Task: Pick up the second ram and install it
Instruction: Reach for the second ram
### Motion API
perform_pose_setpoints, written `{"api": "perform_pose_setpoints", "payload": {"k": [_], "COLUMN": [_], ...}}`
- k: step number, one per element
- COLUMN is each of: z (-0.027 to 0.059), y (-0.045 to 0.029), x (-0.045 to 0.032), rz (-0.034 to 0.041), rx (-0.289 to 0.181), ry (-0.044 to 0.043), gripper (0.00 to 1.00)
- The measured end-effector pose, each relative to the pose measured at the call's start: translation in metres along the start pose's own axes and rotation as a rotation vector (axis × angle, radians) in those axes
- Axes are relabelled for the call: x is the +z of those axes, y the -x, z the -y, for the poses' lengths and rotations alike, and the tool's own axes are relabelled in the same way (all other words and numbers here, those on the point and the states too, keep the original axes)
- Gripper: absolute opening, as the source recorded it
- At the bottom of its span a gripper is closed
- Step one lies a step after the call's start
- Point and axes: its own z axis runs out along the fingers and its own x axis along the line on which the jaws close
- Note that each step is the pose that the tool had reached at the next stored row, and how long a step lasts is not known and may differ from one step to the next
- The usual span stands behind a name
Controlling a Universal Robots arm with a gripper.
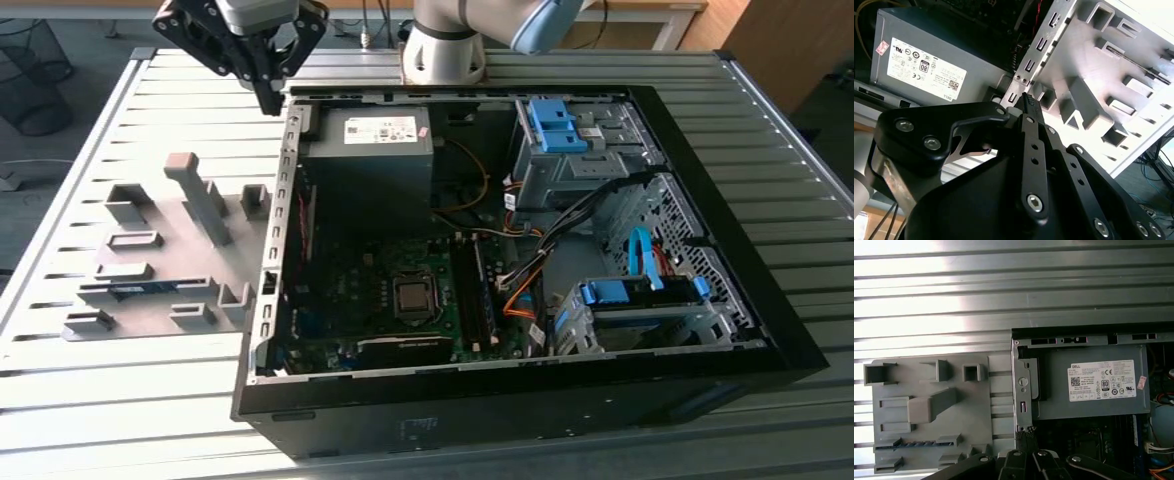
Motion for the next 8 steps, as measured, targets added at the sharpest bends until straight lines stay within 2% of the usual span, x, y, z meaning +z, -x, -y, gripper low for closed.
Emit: {"api": "perform_pose_setpoints", "payload": {"k": [8], "z": [0.0005], "y": [-0.0065], "x": [0.0001], "rz": [0.0000], "rx": [0.000], "ry": [0.0000], "gripper": [0.11]}}
